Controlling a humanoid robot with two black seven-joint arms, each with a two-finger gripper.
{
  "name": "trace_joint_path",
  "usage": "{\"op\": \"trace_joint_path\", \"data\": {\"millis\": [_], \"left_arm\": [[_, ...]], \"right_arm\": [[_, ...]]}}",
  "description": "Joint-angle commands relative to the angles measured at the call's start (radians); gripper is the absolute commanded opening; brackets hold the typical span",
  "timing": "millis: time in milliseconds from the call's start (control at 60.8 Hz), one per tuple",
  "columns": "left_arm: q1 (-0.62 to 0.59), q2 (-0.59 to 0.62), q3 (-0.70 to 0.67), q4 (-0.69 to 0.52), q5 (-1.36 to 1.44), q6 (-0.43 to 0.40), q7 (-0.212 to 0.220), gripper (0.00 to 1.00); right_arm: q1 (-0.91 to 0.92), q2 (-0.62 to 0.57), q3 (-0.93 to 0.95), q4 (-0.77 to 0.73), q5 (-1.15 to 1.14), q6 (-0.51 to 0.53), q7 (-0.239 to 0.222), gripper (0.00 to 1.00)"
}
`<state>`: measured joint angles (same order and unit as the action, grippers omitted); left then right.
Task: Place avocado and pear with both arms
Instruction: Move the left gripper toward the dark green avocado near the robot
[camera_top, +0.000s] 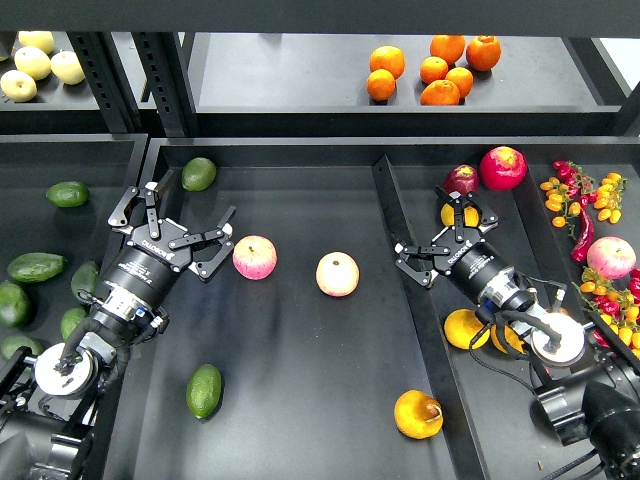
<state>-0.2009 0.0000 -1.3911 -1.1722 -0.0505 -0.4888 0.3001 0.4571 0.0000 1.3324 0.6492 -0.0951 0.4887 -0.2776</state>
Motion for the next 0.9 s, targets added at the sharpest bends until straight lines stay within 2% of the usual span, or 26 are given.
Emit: {"op": "trace_joint_path", "data": {"millis": [0,82,115,214,477,756,806,888], "left_arm": [[0.0,0.0,0.0,-0.001,0.0,0.0,0.004,1.0],[0.0,0.0,0.001,-0.003,-0.003,0.0,0.01,1.0],[0.0,0.0,0.0,-0.009,-0.005,0.0,-0.01,1.0],[0.0,0.0,0.001,-0.012,-0.003,0.0,-0.013,1.0],[0.0,0.0,0.004,-0.003,-0.003,0.0,0.017,1.0],[-0.002,0.0,0.021,-0.007,-0.003,0.0,0.086,1.0],[-0.009,0.0,0.027,-0.011,-0.003,0.0,0.114,1.0],[-0.025,0.0,0.05,-0.007,-0.003,0.0,0.189,1.0]], "right_arm": [[0.0,0.0,-0.001,0.003,0.0,0.0,0.0,1.0],[0.0,0.0,-0.002,0.003,0.0,0.0,-0.002,1.0],[0.0,0.0,-0.001,0.001,0.0,0.0,-0.002,1.0],[0.0,0.0,0.001,0.0,0.0,0.0,-0.002,1.0],[0.0,0.0,0.004,0.0,0.0,0.0,-0.003,1.0],[0.0,0.0,0.002,0.0,0.0,0.0,-0.003,1.0],[-0.002,0.0,0.002,-0.002,0.0,0.0,-0.003,1.0],[-0.002,0.0,0.002,-0.003,0.0,0.0,-0.003,1.0]]}}
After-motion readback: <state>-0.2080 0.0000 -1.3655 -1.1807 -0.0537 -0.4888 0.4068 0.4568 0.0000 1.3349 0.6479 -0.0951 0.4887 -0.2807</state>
